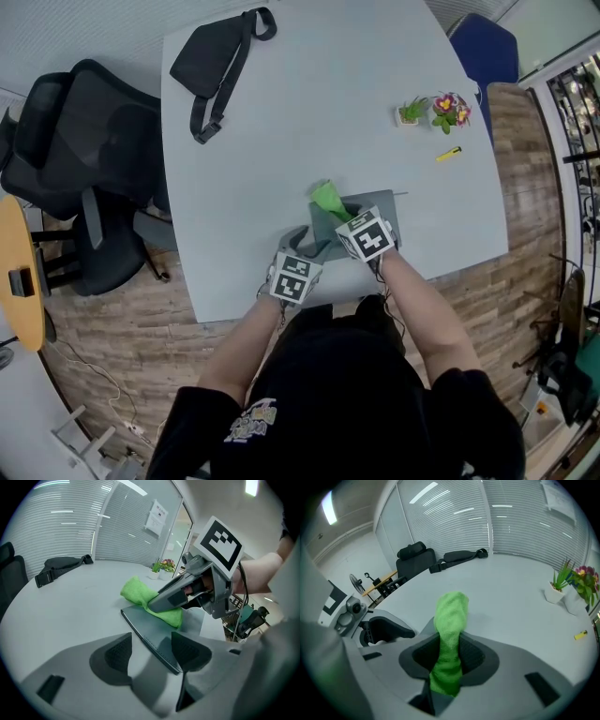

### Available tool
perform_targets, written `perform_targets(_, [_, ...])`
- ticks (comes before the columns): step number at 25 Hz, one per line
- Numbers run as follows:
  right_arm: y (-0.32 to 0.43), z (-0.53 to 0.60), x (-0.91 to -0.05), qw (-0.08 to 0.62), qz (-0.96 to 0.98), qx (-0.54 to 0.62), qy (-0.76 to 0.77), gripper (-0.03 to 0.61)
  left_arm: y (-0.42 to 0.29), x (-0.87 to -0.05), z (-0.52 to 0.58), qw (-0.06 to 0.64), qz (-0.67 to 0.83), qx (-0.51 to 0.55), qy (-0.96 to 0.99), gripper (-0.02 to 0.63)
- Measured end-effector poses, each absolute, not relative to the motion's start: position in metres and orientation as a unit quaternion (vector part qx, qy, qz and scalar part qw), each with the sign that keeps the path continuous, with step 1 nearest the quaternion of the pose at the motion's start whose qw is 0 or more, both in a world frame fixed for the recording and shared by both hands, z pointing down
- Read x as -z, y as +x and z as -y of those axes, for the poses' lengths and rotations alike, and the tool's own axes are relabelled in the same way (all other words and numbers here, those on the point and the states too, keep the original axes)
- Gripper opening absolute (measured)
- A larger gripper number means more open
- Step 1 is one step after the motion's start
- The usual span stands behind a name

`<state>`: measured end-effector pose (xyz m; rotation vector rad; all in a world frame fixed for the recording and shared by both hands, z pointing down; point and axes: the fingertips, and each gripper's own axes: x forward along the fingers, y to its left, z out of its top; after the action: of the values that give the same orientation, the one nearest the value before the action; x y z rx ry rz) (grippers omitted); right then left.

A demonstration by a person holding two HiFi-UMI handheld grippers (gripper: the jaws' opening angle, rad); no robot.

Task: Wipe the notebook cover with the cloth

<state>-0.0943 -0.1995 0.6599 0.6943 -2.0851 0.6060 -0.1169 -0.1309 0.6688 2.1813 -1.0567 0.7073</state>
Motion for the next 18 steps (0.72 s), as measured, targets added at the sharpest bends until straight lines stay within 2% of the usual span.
perform_targets(18, [-0.014,0.220,-0.659,0.388,0.795,-0.296,0.360,0.114,-0.118,-0.669,0.131,0.303,0.400,-0.268,0.823,0.258])
